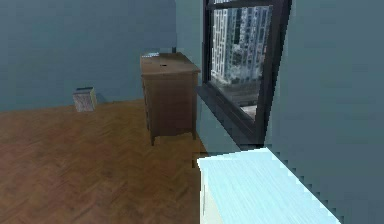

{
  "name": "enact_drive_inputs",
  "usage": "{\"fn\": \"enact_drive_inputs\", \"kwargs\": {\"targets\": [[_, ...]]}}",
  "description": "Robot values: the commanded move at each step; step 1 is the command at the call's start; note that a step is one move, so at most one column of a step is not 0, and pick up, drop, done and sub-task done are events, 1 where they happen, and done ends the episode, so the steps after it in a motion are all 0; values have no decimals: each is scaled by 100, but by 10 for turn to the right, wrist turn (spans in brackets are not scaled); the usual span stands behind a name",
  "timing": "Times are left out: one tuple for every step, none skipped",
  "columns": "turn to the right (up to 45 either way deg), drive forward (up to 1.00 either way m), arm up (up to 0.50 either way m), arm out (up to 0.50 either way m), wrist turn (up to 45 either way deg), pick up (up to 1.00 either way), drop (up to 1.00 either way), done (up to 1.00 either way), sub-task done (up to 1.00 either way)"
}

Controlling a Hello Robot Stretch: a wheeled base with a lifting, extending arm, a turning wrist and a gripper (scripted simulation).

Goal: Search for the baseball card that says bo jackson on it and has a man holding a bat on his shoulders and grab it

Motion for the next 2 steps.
{"fn": "enact_drive_inputs", "kwargs": {"targets": [[0, 0, 0, 0, 450, 0, 0, 0, 0], [0, 0, 0, 0, 450, 0, 0, 0, 0]]}}
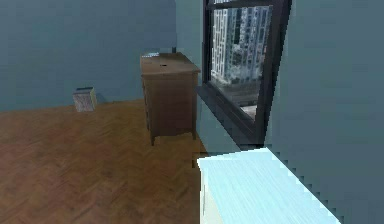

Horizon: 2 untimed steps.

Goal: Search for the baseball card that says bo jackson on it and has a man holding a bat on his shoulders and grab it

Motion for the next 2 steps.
{"fn": "enact_drive_inputs", "kwargs": {"targets": [[0, 0, 0, 0, 210, 0, 0, 0, 0], [0, 0, -28, 0, 0, 0, 0, 0, 0]]}}
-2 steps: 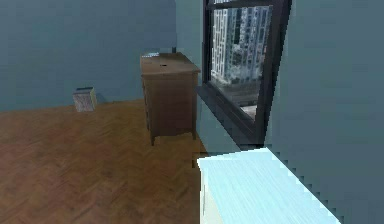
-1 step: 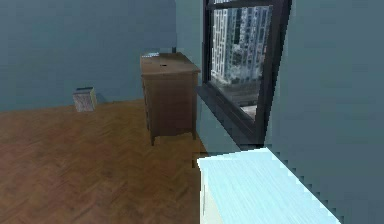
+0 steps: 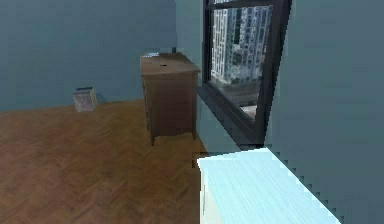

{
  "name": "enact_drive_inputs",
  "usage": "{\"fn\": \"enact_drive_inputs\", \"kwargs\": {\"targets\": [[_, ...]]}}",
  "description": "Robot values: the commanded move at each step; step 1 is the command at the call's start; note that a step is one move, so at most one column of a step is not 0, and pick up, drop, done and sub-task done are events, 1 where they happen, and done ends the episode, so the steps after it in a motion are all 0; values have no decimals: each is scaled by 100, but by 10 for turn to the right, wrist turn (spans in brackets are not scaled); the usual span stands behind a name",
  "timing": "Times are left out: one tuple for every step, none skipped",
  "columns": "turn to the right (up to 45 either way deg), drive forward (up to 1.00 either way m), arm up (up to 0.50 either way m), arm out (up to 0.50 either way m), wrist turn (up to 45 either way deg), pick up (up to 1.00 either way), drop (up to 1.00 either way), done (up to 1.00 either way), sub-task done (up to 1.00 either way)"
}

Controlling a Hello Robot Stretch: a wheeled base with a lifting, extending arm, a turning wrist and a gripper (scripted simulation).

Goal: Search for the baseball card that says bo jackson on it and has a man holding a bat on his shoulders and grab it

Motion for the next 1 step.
{"fn": "enact_drive_inputs", "kwargs": {"targets": [[0, 0, 0, 0, 0, 100, 0, 0, 0]]}}
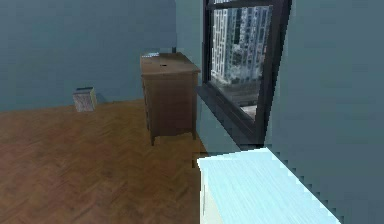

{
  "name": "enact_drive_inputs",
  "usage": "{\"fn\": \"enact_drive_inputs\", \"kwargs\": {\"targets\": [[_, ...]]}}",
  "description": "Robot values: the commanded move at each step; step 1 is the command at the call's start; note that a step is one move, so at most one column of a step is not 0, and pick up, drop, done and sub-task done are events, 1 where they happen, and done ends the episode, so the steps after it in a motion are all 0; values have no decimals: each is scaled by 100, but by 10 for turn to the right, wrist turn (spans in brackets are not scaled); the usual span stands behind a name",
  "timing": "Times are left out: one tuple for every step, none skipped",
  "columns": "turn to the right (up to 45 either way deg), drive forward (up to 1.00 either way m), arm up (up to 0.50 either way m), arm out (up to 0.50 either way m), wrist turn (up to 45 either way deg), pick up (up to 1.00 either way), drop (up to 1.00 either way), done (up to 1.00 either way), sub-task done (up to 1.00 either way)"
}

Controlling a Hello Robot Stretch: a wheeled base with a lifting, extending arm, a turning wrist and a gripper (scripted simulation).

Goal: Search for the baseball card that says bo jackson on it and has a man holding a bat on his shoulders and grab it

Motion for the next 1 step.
{"fn": "enact_drive_inputs", "kwargs": {"targets": [[0, 0, 10, 0, 0, 0, 0, 0, 0]]}}
